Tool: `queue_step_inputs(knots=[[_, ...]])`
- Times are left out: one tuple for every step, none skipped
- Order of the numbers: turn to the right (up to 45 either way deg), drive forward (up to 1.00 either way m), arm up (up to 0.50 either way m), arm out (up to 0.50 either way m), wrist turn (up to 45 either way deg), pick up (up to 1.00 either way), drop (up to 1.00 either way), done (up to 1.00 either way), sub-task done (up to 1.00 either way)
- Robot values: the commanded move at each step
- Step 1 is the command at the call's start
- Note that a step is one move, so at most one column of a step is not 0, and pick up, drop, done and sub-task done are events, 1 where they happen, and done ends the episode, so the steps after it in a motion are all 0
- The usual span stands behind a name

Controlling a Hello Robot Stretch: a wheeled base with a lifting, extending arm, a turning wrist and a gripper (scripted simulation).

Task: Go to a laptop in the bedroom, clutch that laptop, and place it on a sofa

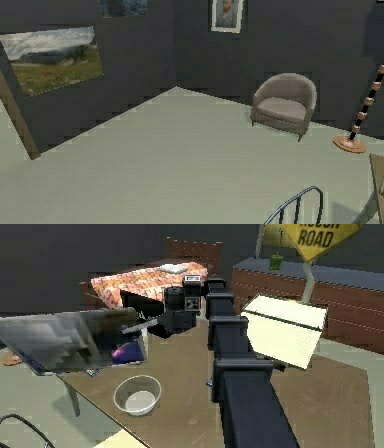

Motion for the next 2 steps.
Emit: queue_step_inputs(knots=[[0.0, 0.0, 0.0, 0.0, -45.0, 0.0, 0.0, 0.0, 0.0], [0.0, 0.0, 0.0, 0.0, -42.0, 0.0, 0.0, 0.0, 0.0]])
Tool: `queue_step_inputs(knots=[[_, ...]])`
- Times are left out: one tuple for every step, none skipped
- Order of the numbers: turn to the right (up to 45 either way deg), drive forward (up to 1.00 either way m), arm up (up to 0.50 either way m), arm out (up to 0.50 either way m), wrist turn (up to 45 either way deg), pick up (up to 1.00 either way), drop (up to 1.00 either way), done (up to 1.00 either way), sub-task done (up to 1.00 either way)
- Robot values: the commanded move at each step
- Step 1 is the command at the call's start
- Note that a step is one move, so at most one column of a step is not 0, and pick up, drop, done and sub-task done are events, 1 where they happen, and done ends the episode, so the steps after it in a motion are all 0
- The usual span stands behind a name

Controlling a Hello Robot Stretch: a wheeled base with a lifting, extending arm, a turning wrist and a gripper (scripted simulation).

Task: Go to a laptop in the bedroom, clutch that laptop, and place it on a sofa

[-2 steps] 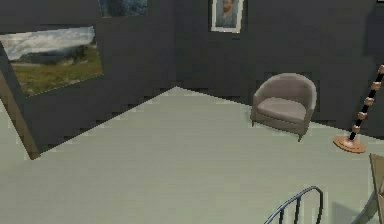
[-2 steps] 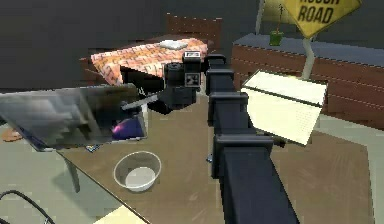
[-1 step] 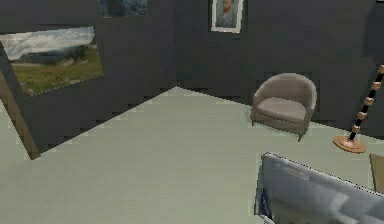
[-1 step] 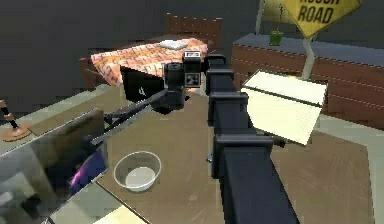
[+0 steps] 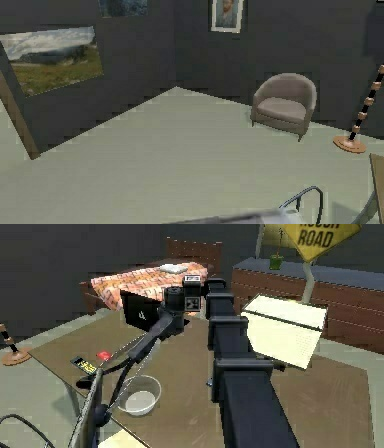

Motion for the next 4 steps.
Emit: queue_step_inputs(knots=[[0.0, 0.0, 0.0, -0.28, 0.0, 0.0, 0.0, 0.0, 0.0], [-45.0, 0.0, 0.0, 0.0, 0.0, 0.0, 0.0, 0.0, 0.0], [-9.0, 0.0, 0.0, 0.0, 0.0, 0.0, 0.0, 0.0, 0.0], [0.0, 1.0, 0.0, 0.0, 0.0, 0.0, 0.0, 0.0, 0.0]])
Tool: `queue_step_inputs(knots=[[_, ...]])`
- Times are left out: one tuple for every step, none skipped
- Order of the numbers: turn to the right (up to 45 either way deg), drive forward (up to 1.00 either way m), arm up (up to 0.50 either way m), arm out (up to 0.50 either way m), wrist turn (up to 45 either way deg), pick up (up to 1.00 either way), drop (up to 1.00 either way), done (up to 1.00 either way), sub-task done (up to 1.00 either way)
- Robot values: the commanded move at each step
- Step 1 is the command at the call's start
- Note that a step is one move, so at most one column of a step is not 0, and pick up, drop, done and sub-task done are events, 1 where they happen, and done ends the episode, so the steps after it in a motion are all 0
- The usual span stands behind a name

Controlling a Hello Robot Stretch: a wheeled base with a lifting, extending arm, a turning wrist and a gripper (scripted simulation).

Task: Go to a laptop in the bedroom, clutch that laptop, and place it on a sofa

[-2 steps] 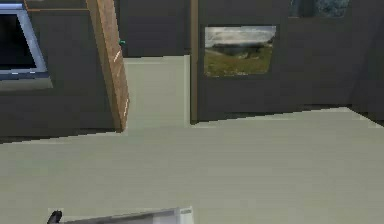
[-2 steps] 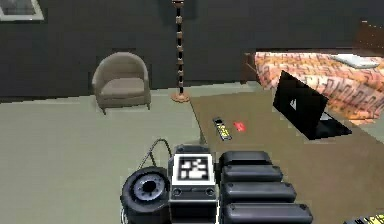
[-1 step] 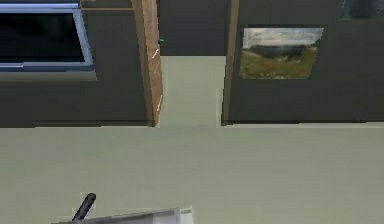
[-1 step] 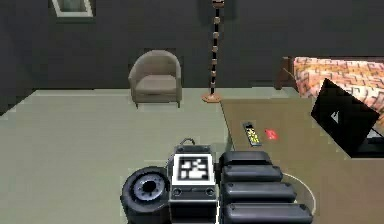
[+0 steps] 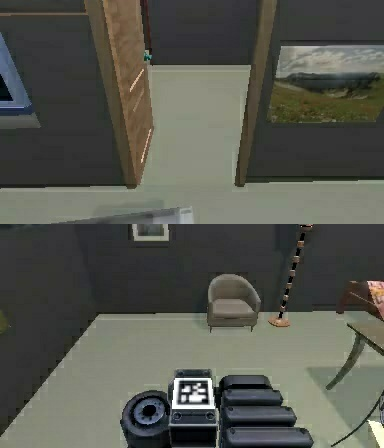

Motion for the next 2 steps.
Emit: queue_step_inputs(knots=[[0.0, 1.0, 0.0, 0.0, 0.0, 0.0, 0.0, 0.0, 0.0], [-3.0, 0.0, 0.0, 0.0, 0.0, 0.0, 0.0, 0.0, 0.0]])
